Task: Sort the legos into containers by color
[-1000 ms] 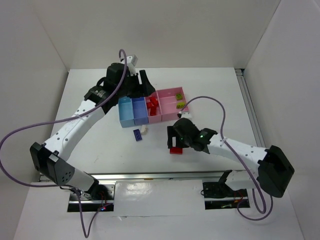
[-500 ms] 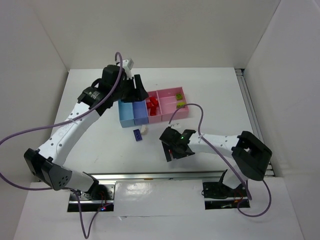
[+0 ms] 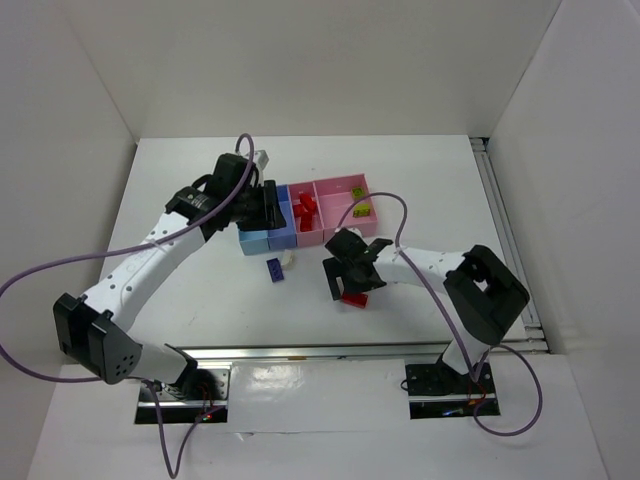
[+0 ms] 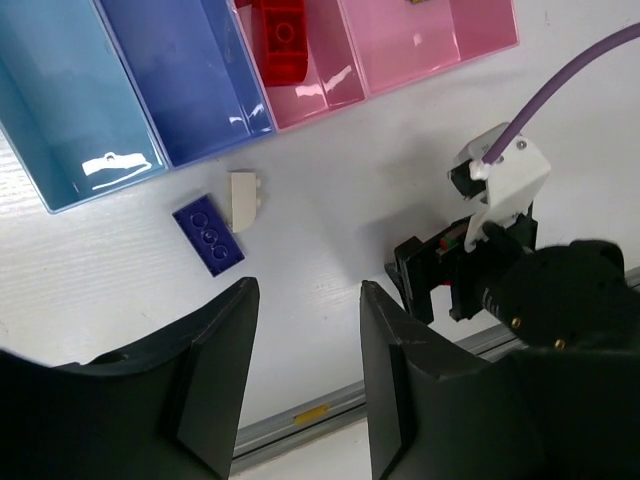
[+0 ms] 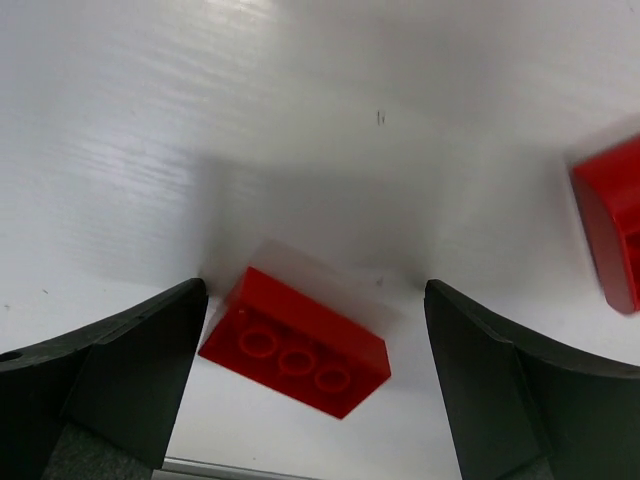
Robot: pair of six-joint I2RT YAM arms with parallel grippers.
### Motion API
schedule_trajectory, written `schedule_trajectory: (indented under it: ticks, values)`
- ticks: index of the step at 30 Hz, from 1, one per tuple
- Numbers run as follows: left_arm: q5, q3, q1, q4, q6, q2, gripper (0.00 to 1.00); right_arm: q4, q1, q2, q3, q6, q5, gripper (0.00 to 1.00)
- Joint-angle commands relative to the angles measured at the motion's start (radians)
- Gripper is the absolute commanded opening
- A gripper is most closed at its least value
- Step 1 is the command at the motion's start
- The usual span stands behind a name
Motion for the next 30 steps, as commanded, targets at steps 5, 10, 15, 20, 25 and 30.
schedule_trajectory:
  ticks: [5,10,15,20,25,30]
  values:
    - [0.041,0.021,-0.006,0.030,-0.002,-0.018,0.56,0.156,-0.170,-0.094,-0.136,-0.027,-0.209,0.99]
    - [0.041,0.011,-0.016,0.039,-0.002,-0.009,0.56,0.244,-0.195,-0.180,-0.199,-0.039,-0.396,0.99]
    - [0.041,0.011,-0.027,0.039,-0.012,-0.009,0.56,0.246,-0.172,-0.217,-0.225,-0.061,-0.425,0.99]
    - [0.032,0.002,-0.027,0.039,-0.012,-0.018,0.56,0.174,-0.106,-0.226,-0.216,-0.035,-0.314,0.97]
    - [0.032,-0.009,-0.027,0.048,-0.012,-0.018,0.56,0.075,0.022,-0.169,-0.168,0.023,-0.108,0.88]
    - [-0.038,-0.038,-0.027,0.039,-0.012,-0.009,0.56,0.057,0.086,-0.103,-0.118,0.077,0.005,0.68]
